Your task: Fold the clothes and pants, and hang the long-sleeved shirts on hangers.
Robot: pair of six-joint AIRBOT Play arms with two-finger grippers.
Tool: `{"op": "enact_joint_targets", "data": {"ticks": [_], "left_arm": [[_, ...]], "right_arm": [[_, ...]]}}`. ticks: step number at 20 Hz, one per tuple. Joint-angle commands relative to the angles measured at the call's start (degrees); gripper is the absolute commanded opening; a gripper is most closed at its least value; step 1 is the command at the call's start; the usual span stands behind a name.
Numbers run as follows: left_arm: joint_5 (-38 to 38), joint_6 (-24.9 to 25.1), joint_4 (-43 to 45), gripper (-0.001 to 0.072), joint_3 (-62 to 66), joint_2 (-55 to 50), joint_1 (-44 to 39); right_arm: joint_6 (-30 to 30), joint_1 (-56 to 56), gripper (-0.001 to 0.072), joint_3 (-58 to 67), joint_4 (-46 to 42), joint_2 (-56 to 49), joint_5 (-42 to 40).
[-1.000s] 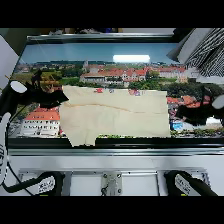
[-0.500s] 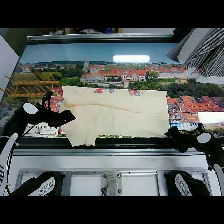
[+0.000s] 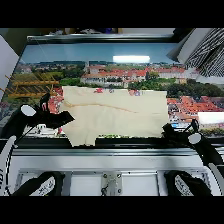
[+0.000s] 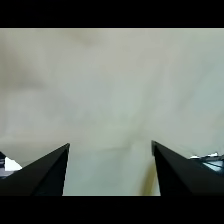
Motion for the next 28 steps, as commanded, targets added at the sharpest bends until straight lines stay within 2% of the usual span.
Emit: {"op": "enact_joint_targets", "data": {"ticks": [1, 3, 4, 6, 9, 11, 14, 15, 16, 18, 21, 24, 28], "left_arm": [[-2.56, -1.38, 0.72, 0.0549, -4.11, 4.37, 5.46], [-2.05, -6.32, 5.57, 0.0549, -10.27, 8.00, 8.68], [-1.55, -6.71, 6.03, 0.0549, -12.98, 9.09, 9.86], [-0.02, -6.19, 3.41, 0.0549, -17.25, 9.90, 10.60], [2.64, -1.51, -3.78, 0.0549, -20.22, 7.48, 7.45], [4.15, -0.94, -7.04, 0.0549, -19.65, 4.44, 3.65], [3.39, -0.92, -7.37, 0.0545, -16.61, 0.46, -1.46], [3.04, -0.92, -6.84, 0.0302, -15.78, -0.42, -2.34], [2.29, -0.94, -5.42, 0.0026, -14.93, -0.94, -2.69], [-1.81, -0.94, -1.09, 0.0011, -12.57, -0.46, -2.36], [-10.71, -0.96, 7.26, 0.0011, -9.49, 5.62, 0.02], [-19.17, -0.96, 7.08, 0.0011, -7.69, 12.37, 0.74], [-20.22, -1.49, 7.19, 0.0011, -2.36, 14.69, -4.09]], "right_arm": [[-2.60, 0.70, 0.0007, 0.22, 0.15, 0.61, 0.09], [-2.60, 0.70, 0.0007, 0.26, 0.15, 1.27, 0.07], [-2.60, 0.70, 0.0007, 0.26, 0.15, 1.25, 0.04], [-2.58, 0.70, 0.0008, 0.26, 0.20, 1.25, 0.09], [-2.58, 0.70, 0.0007, 0.26, 0.20, 1.25, 0.31], [-2.58, 0.70, 0.0007, 0.26, 0.20, 1.25, 0.74], [-2.62, 0.68, 0.0007, 0.44, 0.13, 1.27, 2.34], [-2.99, 0.68, 0.0007, 0.52, 0.15, 1.27, 3.10], [-4.22, 0.68, 0.0007, 0.87, 0.13, 1.27, 4.13], [-7.48, 0.11, 0.0007, 2.97, -0.20, 1.27, 8.66], [-10.88, -3.08, 0.0007, 9.86, -6.88, 1.22, 22.32], [-12.46, -4.17, 0.0006, 16.87, -16.11, 1.22, 34.27], [-13.31, -4.17, 0.0006, 24.11, -17.11, 0.39, 38.69]]}}
